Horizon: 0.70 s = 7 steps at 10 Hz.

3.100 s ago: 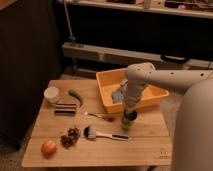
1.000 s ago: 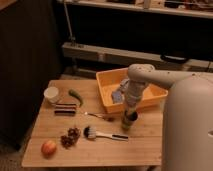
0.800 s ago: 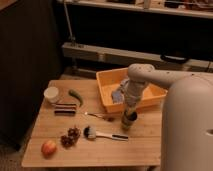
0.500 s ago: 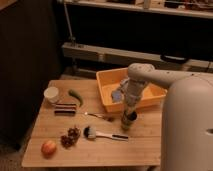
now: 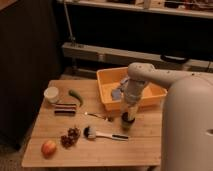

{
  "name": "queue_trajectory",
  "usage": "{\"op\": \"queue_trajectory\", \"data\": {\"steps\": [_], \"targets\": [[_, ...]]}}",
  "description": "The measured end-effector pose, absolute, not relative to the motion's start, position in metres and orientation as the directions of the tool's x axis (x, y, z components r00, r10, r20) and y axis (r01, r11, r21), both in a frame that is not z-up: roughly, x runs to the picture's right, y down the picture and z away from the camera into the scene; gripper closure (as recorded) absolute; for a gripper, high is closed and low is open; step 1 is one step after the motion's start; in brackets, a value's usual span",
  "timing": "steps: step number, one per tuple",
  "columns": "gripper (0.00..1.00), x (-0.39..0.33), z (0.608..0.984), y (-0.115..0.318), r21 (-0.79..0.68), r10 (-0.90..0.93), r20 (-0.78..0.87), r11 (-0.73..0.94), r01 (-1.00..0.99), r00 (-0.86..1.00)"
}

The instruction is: Stack cups on top of each other

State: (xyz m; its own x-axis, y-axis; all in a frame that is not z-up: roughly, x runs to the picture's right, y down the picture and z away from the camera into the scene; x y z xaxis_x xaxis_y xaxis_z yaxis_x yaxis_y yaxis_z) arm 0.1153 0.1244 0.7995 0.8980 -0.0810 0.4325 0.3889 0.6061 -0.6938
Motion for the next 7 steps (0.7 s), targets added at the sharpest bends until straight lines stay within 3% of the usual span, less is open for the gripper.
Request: {"op": "queue_trajectory", "data": {"steps": [7], "targets": [[0.20,0.120,0.781,0.113,-0.674,-0.051,0.441,0.640,0.369,0.896]]}}
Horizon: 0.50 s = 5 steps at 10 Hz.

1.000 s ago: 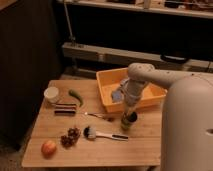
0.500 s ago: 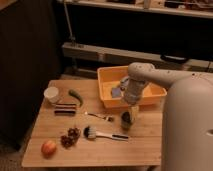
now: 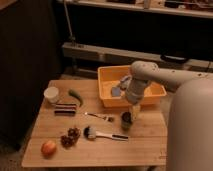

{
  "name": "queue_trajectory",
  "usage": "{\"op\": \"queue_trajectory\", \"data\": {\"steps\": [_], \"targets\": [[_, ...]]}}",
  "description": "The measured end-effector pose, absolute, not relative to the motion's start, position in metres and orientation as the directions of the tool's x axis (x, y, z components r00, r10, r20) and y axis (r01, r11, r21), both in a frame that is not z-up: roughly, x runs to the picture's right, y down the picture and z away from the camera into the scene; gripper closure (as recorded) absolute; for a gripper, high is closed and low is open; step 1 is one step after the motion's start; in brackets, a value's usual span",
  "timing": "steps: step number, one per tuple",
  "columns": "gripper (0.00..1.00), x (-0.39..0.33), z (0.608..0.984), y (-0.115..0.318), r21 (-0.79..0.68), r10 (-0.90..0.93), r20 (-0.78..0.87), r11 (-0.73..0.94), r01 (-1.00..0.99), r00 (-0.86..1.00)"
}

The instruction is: Stack cups on top of each other

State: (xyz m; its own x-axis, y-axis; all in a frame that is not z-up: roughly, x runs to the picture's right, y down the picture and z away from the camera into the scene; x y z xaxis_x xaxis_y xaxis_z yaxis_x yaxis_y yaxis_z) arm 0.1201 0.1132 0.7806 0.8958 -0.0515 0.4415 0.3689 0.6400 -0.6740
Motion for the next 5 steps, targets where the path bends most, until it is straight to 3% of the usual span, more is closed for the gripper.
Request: {"op": "queue_trajectory", "data": {"steps": [5], "targets": [[0.20,0.131,0.750,0.097,-0.630,-0.021,0.490,0.682,0.372,0.871]]}}
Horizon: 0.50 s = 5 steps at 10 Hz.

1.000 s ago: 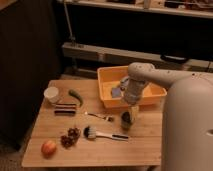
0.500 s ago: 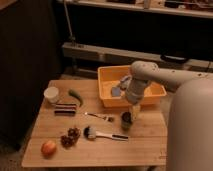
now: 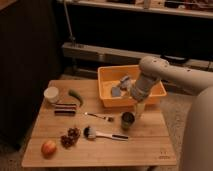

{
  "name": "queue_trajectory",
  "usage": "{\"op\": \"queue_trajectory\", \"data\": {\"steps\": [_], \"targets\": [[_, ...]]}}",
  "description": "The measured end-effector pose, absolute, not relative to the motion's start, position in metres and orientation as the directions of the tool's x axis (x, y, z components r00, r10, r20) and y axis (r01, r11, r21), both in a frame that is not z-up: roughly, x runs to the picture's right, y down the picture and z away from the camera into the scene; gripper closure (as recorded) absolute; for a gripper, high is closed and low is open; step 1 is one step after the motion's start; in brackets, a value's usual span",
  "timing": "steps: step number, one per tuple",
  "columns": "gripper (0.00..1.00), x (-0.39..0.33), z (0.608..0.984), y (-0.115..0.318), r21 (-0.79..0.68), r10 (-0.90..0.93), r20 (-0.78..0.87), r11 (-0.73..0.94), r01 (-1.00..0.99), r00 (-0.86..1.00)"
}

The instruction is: Stack cups on top of each other

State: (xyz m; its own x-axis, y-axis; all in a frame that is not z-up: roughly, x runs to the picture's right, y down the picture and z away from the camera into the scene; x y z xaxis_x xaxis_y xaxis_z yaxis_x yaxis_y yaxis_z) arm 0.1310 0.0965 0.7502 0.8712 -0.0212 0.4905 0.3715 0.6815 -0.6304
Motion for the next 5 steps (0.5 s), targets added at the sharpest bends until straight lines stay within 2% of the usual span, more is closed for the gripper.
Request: {"op": "queue_trajectory", "data": {"steps": [2,5], "targets": [[0.20,0.1254,0.7429,0.0988,-0.601,-0.029,0.559,0.674,0.429,0.829],[0.20,0.1244,0.7414,0.0996,-0.594,-0.031,0.574,0.673,0.441,0.819]]}}
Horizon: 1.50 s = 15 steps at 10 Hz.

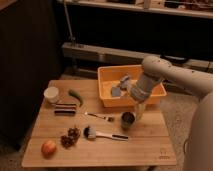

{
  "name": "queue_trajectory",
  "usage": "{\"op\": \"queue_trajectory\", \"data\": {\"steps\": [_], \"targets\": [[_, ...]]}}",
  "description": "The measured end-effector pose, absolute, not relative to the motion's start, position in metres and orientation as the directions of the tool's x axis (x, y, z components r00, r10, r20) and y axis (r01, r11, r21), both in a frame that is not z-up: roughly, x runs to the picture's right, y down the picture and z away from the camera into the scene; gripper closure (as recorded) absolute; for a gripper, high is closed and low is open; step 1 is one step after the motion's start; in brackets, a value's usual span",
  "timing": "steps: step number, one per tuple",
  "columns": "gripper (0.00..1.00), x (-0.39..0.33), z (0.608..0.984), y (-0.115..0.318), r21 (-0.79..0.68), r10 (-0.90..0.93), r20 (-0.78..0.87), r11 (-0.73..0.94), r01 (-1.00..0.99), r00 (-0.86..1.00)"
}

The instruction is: Stack cups on top of each other

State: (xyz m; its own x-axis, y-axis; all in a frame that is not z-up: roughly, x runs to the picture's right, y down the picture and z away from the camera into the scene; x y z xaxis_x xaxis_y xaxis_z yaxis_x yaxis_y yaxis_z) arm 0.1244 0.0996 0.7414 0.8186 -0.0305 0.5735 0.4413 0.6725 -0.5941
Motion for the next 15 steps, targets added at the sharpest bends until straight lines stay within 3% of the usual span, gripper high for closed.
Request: {"op": "queue_trajectory", "data": {"steps": [10,15], "targets": [[0.20,0.135,0.743,0.124,-0.610,-0.086,0.500,0.671,0.421,0.862],[0.20,0.163,0.719,0.134,-0.622,-0.073,0.508,0.658,0.424,0.858]]}}
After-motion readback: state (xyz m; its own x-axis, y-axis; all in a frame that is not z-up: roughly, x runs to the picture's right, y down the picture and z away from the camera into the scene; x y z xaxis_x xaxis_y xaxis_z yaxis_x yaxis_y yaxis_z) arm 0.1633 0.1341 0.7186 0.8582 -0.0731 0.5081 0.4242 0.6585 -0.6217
